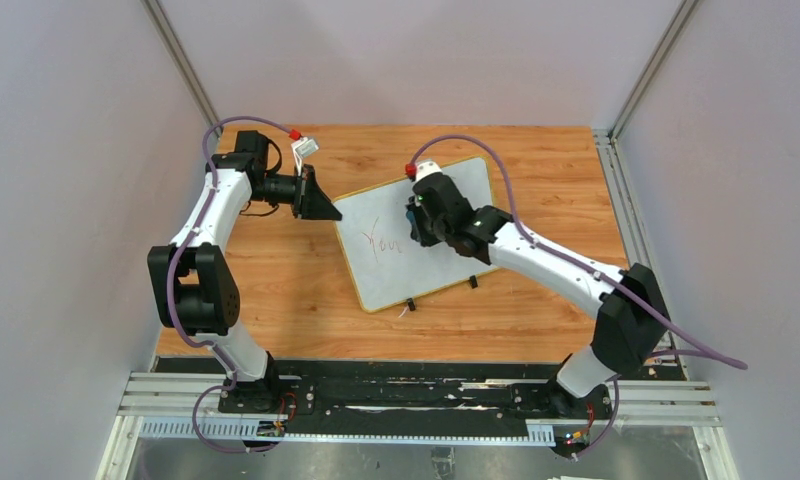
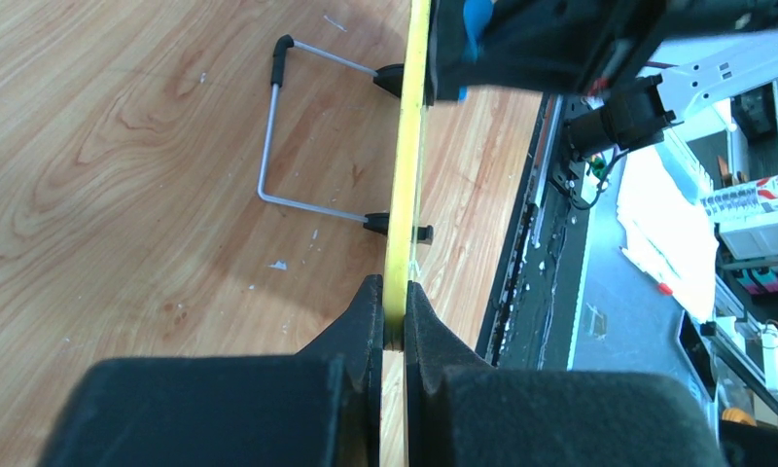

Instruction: Erase the whiteboard

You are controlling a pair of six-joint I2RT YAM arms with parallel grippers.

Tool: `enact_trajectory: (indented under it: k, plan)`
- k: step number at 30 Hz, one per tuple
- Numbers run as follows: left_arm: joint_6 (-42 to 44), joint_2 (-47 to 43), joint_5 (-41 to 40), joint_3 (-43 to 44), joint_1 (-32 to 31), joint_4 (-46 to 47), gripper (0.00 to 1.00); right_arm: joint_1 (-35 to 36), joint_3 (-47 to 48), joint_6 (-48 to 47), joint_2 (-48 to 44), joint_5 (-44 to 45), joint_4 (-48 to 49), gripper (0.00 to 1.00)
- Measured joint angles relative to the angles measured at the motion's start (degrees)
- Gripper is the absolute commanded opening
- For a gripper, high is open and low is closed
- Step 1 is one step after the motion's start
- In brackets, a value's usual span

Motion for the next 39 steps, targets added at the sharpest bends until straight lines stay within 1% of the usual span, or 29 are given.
enact_trajectory:
  k: [3, 6, 11, 17, 21, 25, 32, 39]
  plan:
    - [0.0, 0.0, 0.09, 0.0, -0.02, -0.04, 0.0, -3.19, -0.94, -0.42, -2.51, 1.99, -0.24, 0.01]
    - [0.0, -0.02, 0.2, 0.0, -0.07, -0.02, 0.0, -4.96, -0.96, -1.18, -3.5, 3.37, -0.13, 0.01]
    - [-0.09, -0.02, 0.0, 0.0, -0.09, -0.04, 0.0, -4.66, 0.13, -1.57, -2.51, 3.56, -0.76, 0.01]
    - [-0.92, -0.02, -0.76, 0.0, -0.02, -0.02, 0.0, -1.18, 6.58, -1.64, 2.56, 4.46, -3.48, 0.01]
    - [-1.05, -0.07, -0.83, 0.0, 0.0, -0.02, 0.0, 3.23, 11.76, -1.62, 6.62, 4.09, -3.85, 0.01]
    - [-1.03, -0.09, -0.83, 0.0, 0.0, 0.0, 0.0, 6.88, 14.45, -1.38, 9.75, 2.73, -3.04, 0.01]
    - [-0.79, -0.17, -0.76, 0.0, -0.04, -0.02, 0.0, 10.78, 15.08, 0.09, 12.72, 0.24, -1.42, 0.01]
    - [-0.66, -0.26, -0.66, 0.0, -0.17, 0.09, 0.0, 10.19, 11.76, 1.09, 11.08, -0.17, 0.28, 0.01]
